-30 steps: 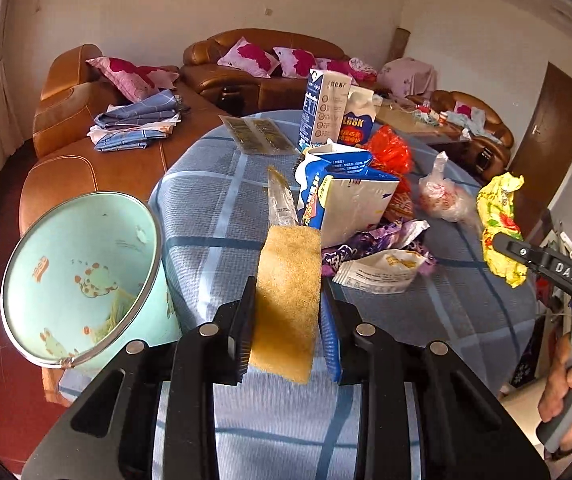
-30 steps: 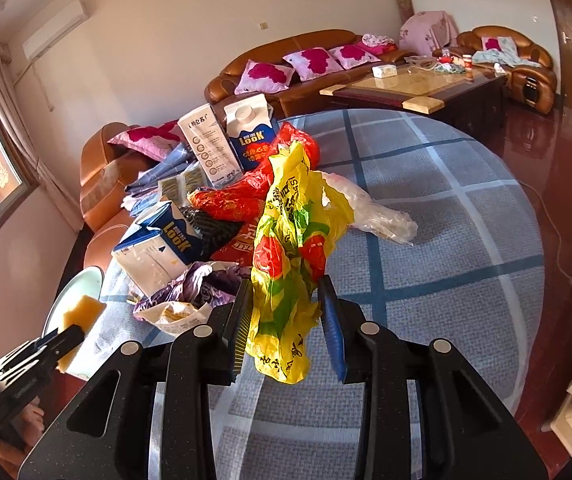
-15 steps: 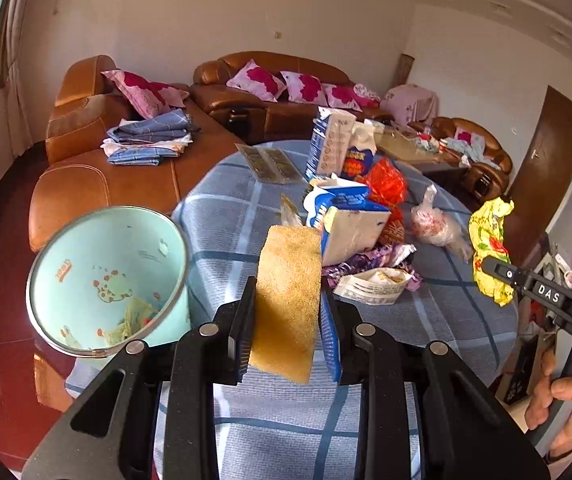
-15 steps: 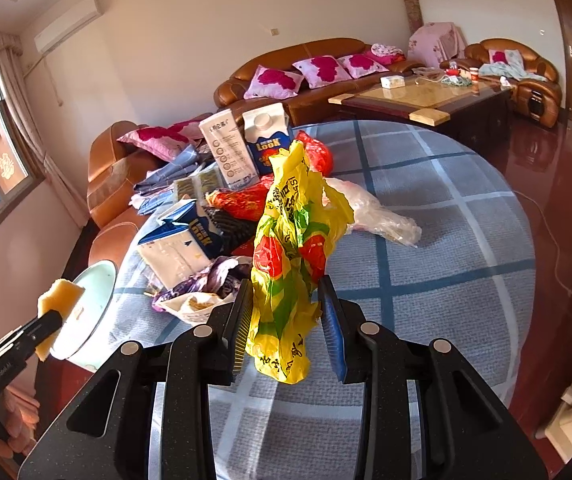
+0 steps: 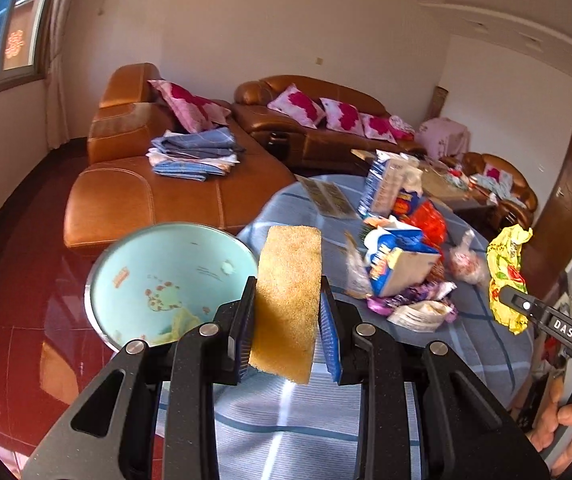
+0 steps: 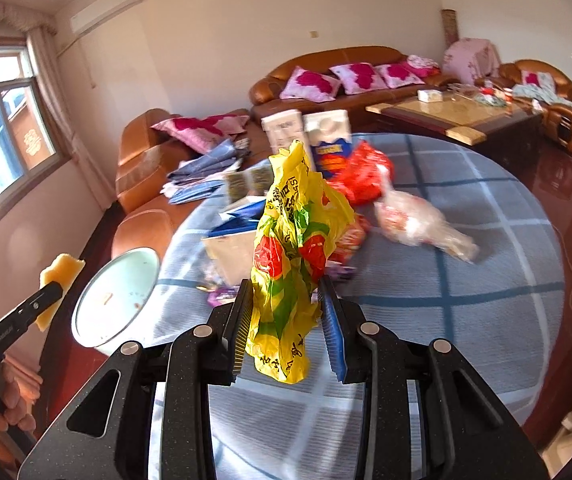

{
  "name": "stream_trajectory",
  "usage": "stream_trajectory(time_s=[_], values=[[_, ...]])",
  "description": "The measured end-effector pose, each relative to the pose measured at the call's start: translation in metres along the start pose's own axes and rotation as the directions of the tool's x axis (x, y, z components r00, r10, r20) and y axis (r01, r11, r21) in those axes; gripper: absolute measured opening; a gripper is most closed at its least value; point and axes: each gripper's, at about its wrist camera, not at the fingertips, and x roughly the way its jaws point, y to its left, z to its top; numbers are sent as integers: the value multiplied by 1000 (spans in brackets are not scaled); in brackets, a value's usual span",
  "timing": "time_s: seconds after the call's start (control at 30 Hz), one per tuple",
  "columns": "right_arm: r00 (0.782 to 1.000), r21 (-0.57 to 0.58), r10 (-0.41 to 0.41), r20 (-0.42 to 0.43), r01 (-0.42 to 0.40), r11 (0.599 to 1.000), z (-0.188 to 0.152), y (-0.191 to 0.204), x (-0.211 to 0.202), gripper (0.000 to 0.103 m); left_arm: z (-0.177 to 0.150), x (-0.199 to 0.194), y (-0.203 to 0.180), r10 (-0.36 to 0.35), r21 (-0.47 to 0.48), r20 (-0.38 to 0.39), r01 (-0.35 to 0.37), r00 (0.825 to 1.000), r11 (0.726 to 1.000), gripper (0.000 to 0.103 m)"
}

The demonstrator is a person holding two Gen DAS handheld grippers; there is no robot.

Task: Collect trash
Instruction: 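Carry the sponge and yellow bag over the green bin with both grippers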

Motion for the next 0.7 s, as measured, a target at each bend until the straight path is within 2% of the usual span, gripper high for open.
stream_trajectory(time_s=[0.23,0.5,0.7], values=[[995,-78,96,-12,-97,992,8,53,13,34,7,-15,32,70,-52,37,-68,997,996,29],[978,-165,203,-57,-210,964,14,120,41,34,9,-15,69,142,-121,40,-136,989,983,29],[965,-202,238,-110,-256,945,17,160,73,34,9,-9,90,181,-142,29,-175,983,974,29]])
